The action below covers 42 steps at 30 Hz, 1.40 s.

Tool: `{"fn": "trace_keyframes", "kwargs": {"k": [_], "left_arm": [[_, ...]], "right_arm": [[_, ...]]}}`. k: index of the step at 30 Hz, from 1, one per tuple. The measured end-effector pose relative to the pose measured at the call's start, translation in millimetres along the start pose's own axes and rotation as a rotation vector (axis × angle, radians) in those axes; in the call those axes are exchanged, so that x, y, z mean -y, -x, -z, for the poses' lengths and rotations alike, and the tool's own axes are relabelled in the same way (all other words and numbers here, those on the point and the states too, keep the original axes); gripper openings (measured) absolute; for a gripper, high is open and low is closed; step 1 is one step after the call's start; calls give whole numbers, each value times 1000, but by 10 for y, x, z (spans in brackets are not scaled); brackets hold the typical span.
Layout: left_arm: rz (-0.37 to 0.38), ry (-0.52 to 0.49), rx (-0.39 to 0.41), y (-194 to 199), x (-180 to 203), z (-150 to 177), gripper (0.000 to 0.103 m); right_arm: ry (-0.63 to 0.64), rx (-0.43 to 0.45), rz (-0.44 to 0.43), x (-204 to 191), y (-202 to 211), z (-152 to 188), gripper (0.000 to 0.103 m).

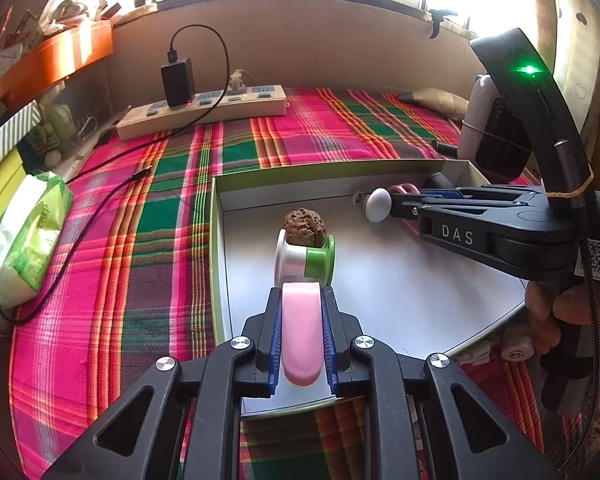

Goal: Organize objects
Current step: 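Open left tool releasing spatula into box while right tool releases case there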

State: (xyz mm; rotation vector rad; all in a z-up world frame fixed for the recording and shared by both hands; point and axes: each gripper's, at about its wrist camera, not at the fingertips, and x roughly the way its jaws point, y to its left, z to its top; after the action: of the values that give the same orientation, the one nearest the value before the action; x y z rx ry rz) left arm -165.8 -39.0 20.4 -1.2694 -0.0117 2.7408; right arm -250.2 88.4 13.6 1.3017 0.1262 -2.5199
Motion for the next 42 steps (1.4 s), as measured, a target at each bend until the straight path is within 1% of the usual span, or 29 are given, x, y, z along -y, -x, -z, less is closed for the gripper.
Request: {"fn": "trace_keyframes", "kwargs": {"k": [21, 24, 31, 39, 42], "left_arm": [[-2, -9, -7, -13, 47, 6, 17], [-2, -9, -7, -11, 43, 2, 18], [-9, -5, 4, 27, 25, 3, 26], [-15, -3, 13, 96, 18, 18, 27], [-14, -3, 18, 133, 26, 32, 27]], "right_arm": [[30, -9, 22, -43, -17, 1, 19], [27, -9, 23, -46, -12, 5, 19], [30, -2, 28, -65, 20, 13, 19], [28, 13, 31, -84, 95, 26, 19], [30, 19, 33, -100, 131, 39, 22]]}}
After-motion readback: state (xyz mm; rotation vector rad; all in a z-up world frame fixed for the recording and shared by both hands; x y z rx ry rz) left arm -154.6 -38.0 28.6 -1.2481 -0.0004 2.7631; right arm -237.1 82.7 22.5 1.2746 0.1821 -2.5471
